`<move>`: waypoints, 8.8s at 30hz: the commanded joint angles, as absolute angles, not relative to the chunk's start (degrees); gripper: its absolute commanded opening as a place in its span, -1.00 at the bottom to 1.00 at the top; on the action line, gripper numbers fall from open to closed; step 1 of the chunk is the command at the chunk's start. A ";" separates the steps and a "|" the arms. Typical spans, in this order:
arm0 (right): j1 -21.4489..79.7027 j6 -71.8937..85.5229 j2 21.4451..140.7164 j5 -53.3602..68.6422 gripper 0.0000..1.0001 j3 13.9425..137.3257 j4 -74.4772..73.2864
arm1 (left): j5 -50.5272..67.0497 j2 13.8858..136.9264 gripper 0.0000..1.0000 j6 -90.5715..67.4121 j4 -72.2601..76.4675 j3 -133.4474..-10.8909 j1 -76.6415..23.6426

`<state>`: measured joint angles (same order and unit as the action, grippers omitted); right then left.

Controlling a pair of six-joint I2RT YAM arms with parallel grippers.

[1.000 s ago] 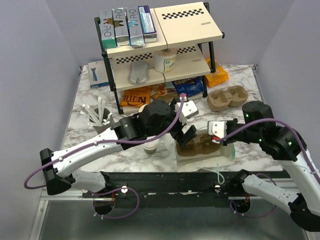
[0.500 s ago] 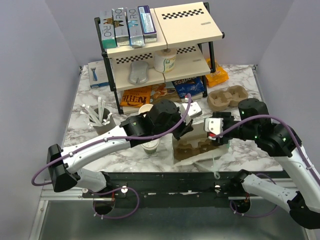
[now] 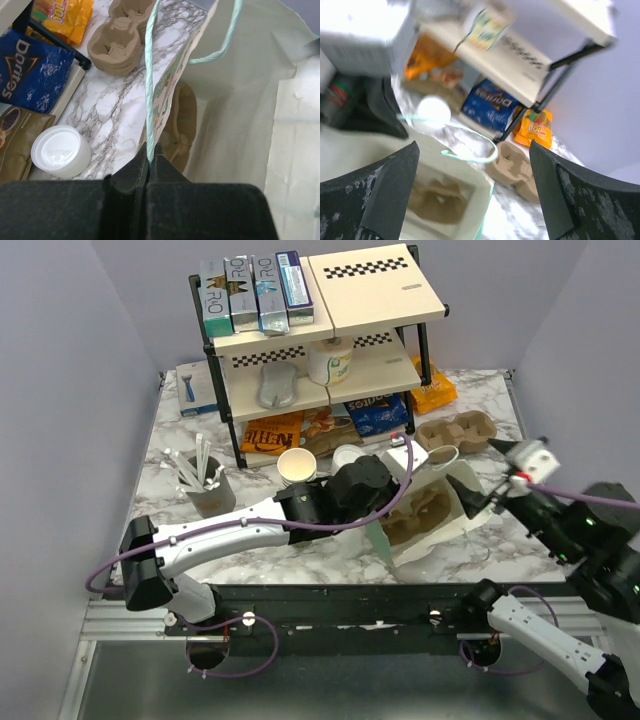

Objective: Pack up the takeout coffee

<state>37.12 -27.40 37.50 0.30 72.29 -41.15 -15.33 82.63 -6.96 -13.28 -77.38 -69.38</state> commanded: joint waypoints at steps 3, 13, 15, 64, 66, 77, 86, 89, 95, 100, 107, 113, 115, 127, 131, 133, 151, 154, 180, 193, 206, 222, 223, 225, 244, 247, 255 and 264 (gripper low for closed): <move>37.27 4.38 27.88 -18.80 1.00 67.25 -33.30 | -25.49 85.96 -1.00 -14.58 -11.96 -81.04 -70.05; 37.27 17.04 35.68 0.19 0.17 68.73 -42.17 | -30.24 89.39 -1.00 -17.22 -13.89 -85.87 -72.07; 37.27 20.91 36.47 -4.73 -0.01 68.73 -46.38 | -30.06 88.42 -1.00 -17.58 -13.71 -85.69 -72.25; 37.27 32.17 11.26 -36.29 -0.21 35.24 -32.08 | -46.32 100.98 -1.00 -1.76 15.65 -84.20 -83.59; 37.27 32.34 10.55 -37.52 -0.15 36.47 -34.78 | -46.06 101.51 -1.00 -3.07 12.67 -86.04 -83.06; 37.27 47.19 20.80 -35.86 -0.73 42.62 -48.25 | -42.54 104.76 -1.00 -13.88 0.81 -93.41 -80.42; 37.27 47.54 28.56 -32.25 -0.99 39.64 -39.90 | -41.22 106.26 -1.00 -19.59 -4.38 -96.50 -80.24; 37.27 52.20 28.13 -36.19 -0.99 36.40 -42.71 | -40.70 106.00 -1.00 -20.04 -3.87 -95.46 -80.33; 37.27 51.85 30.39 -34.20 -0.99 34.53 -40.07 | -39.82 104.50 -1.00 -21.00 -3.51 -93.08 -80.24; 37.18 57.56 34.36 -36.20 -0.99 34.89 -42.10 | -39.82 103.98 -1.00 -21.45 -3.08 -92.46 -80.24; 36.48 59.50 33.58 -41.04 -0.98 34.81 -43.68 | -39.55 103.36 -1.00 -20.83 -2.38 -92.02 -80.24; 35.07 63.46 30.07 -39.64 -0.96 34.54 -47.28 | -40.34 104.24 -1.00 -20.92 -3.69 -93.60 -80.24; 34.98 64.16 28.66 -40.86 -0.96 34.98 -50.51 | -40.25 105.02 -1.00 -21.18 -4.57 -94.65 -80.24; 33.84 59.94 37.60 -39.20 -0.98 33.05 -44.68 | -41.84 102.23 -1.00 -16.01 0.60 -90.10 -78.66; 33.40 58.10 40.34 -39.90 -0.98 30.25 -33.25 | -36.40 100.64 -1.00 -15.21 5.18 -87.01 -78.66; 32.78 56.79 41.39 -39.73 -0.92 29.62 -26.15 | -31.83 100.55 -1.00 -15.29 6.15 -86.49 -78.58; 31.29 57.30 34.99 -40.86 -0.40 17.59 6.31 | -0.81 98.44 -1.00 -21.97 11.95 -82.36 -74.10; 31.20 52.42 35.50 -41.49 -0.37 18.28 6.33 | 0.00 98.09 -1.00 -23.12 11.95 -82.27 -73.65; 31.11 46.85 25.40 -40.08 0.38 36.29 -32.08 | -13.71 100.28 -1.00 -24.79 6.24 -81.83 -70.22; 31.11 39.82 19.25 -24.35 0.67 38.59 -22.61 | -12.57 101.25 -1.00 -24.96 5.63 -82.71 -69.96; 31.11 40.52 16.00 -16.61 -0.14 43.50 -23.37 | -11.24 104.15 -1.00 -28.48 0.09 -86.39 -68.03; 31.11 43.32 23.81 -28.29 -0.95 50.45 -44.81 | -8.00 99.50 -1.00 -26.55 9.21 -79.20 -68.03; 31.11 43.85 23.73 -30.21 -0.95 50.19 -46.39 | -8.43 98.88 -1.00 -26.28 9.84 -78.15 -68.29; 31.11 43.94 23.56 -30.85 -0.95 50.27 -46.58 | -9.31 97.56 -1.00 -25.93 10.19 -77.96 -68.38; 31.11 40.25 25.75 -32.17 0.12 54.23 -45.79 | -17.48 96.33 -1.00 -7.66 18.10 -83.23 -70.05; 31.11 39.99 26.19 -33.13 0.14 53.62 -45.88 | -19.51 96.07 -1.00 -5.72 20.39 -82.88 -69.96; 31.11 41.75 31.89 -35.07 -0.22 48.87 -41.58 | -13.99 96.42 -1.00 -4.82 21.88 -81.92 -70.05; 31.11 45.00 41.21 -35.69 -0.30 45.71 -31.83 | -12.04 95.10 -1.00 -10.72 21.81 -77.96 -70.66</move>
